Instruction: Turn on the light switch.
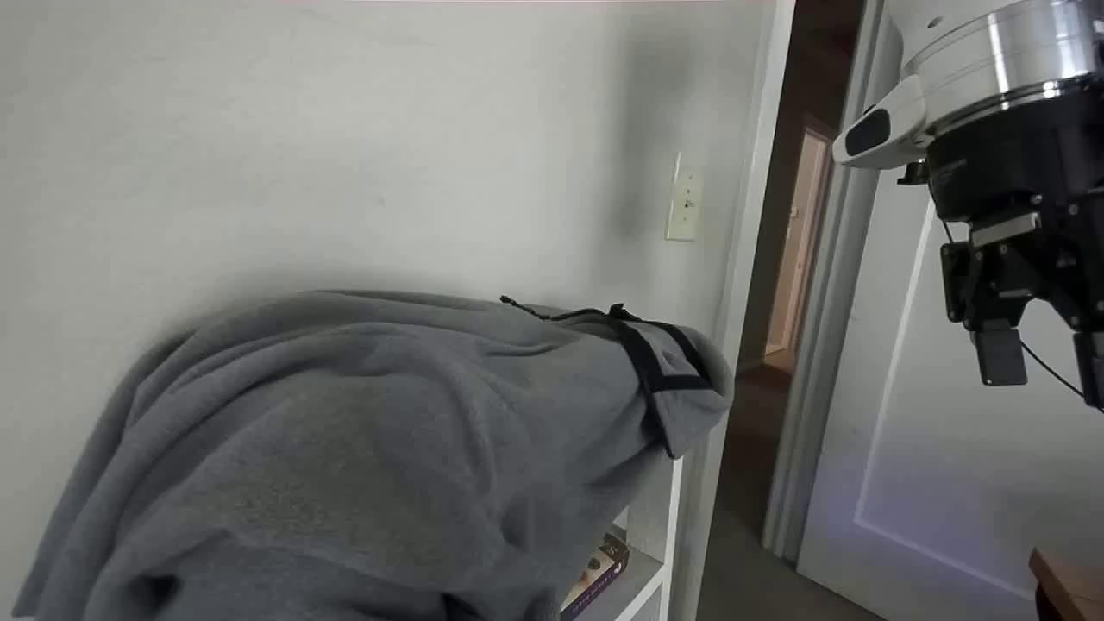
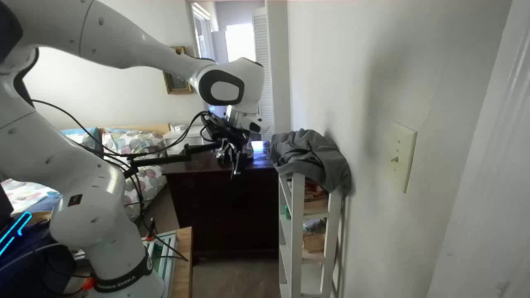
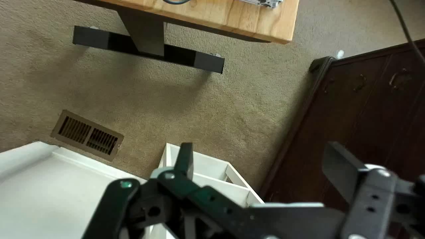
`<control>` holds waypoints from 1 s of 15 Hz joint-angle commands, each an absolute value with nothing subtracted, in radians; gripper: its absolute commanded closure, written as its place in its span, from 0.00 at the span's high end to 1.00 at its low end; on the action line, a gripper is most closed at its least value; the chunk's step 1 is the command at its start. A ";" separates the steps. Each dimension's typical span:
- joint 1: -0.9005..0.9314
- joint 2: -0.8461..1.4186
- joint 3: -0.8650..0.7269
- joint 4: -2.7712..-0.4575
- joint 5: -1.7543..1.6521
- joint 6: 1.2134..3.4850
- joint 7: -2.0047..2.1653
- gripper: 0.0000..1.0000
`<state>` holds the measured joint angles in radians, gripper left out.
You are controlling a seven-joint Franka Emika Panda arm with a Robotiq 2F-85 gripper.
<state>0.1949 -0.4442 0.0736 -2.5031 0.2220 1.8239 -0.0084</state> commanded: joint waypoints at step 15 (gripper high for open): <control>-0.008 -0.537 0.045 -2.518 -0.015 2.072 0.081 1.00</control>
